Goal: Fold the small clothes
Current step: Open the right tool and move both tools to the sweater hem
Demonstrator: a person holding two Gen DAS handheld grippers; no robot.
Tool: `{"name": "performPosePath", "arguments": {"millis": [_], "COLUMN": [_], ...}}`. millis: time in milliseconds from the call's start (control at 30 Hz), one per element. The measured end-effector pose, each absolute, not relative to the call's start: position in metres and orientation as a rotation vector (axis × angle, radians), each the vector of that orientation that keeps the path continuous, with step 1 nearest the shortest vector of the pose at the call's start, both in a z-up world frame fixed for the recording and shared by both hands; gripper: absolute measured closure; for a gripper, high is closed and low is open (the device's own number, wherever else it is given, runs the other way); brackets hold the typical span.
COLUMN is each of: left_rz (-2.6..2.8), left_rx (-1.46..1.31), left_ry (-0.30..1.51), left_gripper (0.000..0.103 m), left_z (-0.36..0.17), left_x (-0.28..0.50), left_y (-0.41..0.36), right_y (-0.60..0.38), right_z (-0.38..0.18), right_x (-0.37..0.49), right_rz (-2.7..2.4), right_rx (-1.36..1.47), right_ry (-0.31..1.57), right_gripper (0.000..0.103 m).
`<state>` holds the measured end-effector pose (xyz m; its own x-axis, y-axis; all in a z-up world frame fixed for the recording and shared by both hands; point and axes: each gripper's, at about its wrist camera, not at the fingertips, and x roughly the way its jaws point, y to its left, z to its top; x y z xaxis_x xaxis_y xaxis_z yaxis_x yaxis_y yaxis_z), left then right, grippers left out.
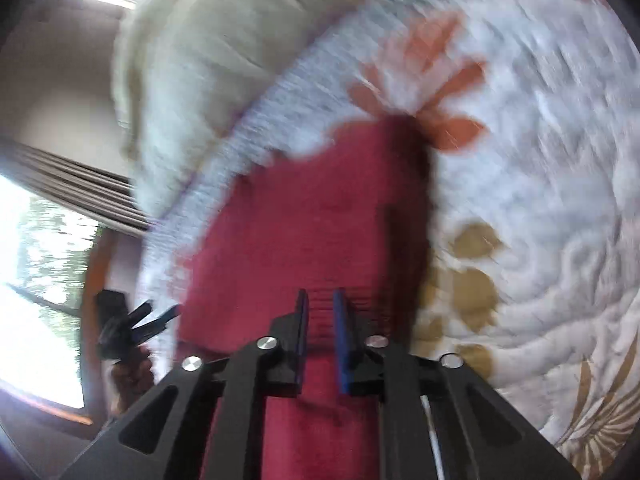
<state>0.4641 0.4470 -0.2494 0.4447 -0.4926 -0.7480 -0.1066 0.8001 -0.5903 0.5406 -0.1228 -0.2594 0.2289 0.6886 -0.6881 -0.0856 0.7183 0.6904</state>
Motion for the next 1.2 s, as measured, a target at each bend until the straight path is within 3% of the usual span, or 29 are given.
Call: {"name": "performPosePath", "arguments": {"millis": [33,133,233,333,400,433,467,633,867,1200], "left_rz": [-0.256,-0.251,-0.237,-0.178,-0.162,-0.163,-0.17,-0.226,-0.294,-0.334], "left_rx": [-0.615,-0.612,-0.638,-0.666,-0.698,-0.685,-0.664,-0.605,-0.568,-0.701], "left_ry": [1.1,1.081,1.034,1.042,1.032,1.025,1.022,1.037,1.11,1.211], "left_gripper": [0.02,0.019,0.015,0.014,0.014,0.013,0.012,0.011,0.011,0.01], "left_z": [-0.256,-0.245,-0.232,-0.228,-0.217,-0.211,-0.206,-0.187,-0.212,-0.272], "left_x": [0.461,0.454,0.433,0.405,0.364,0.342,0.327,0.217,0.124,0.105], "left_y": [0.447,0.448,0.456,0.469,0.479,0.482,0.48,0.471,0.455,0.451], "right_y": [-0.125,-0.126,-0.118,-0.116,-0.123,-0.129,-0.132,-0.151,-0.201,-0.205], "right_z": [-0.26,-0.242,-0.241,-0.263,-0.253,-0.24,-0.228,-0.191,-0.228,-0.26], "right_x": [0.54,0.525,0.508,0.503,0.496,0.486,0.474,0.361,0.203,0.179], "right_rz": [0.563,0.589,0.609,0.523,0.514,0.524,0.537,0.662,0.582,0.512], "right_rx": [0.594,0.644,0.61,0.566,0.619,0.663,0.676,0.593,0.542,0.583], "right_ry": [1.231,1.175,1.187,1.256,1.228,1.199,1.175,1.192,1.36,1.412], "right_gripper": [0.103,0.089,0.087,0.095,0.083,0.064,0.057,0.054,0.053,0.053]}}
